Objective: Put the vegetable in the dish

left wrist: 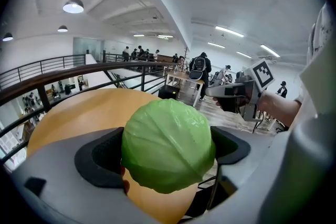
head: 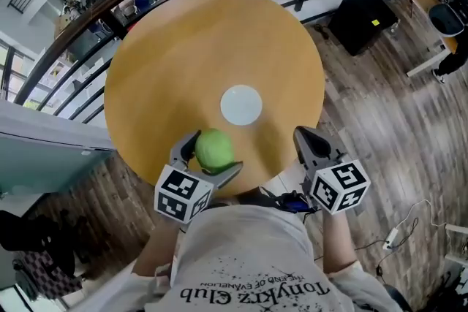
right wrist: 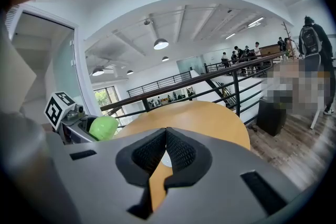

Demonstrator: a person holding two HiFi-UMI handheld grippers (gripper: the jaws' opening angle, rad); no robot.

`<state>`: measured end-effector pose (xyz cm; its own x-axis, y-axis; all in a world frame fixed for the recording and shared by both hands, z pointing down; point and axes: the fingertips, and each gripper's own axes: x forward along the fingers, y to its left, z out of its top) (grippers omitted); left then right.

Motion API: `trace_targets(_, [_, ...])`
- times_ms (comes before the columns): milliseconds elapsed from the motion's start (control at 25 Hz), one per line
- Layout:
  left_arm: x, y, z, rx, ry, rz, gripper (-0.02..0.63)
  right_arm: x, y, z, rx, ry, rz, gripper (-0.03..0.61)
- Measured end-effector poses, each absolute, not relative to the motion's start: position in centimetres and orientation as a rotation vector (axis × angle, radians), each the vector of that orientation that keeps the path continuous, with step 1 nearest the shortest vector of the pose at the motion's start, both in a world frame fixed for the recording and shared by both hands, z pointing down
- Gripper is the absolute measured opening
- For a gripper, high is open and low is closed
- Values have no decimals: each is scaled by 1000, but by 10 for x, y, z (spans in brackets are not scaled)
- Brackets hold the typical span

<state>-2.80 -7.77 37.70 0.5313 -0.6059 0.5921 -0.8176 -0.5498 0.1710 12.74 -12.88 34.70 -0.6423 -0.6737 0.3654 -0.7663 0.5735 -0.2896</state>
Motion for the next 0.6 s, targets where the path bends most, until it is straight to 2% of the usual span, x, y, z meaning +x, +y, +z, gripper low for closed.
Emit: trace_targets(600, [-32, -115, 391, 2289, -1177, 698, 503, 119, -154, 386, 1135, -2538, 769, 17])
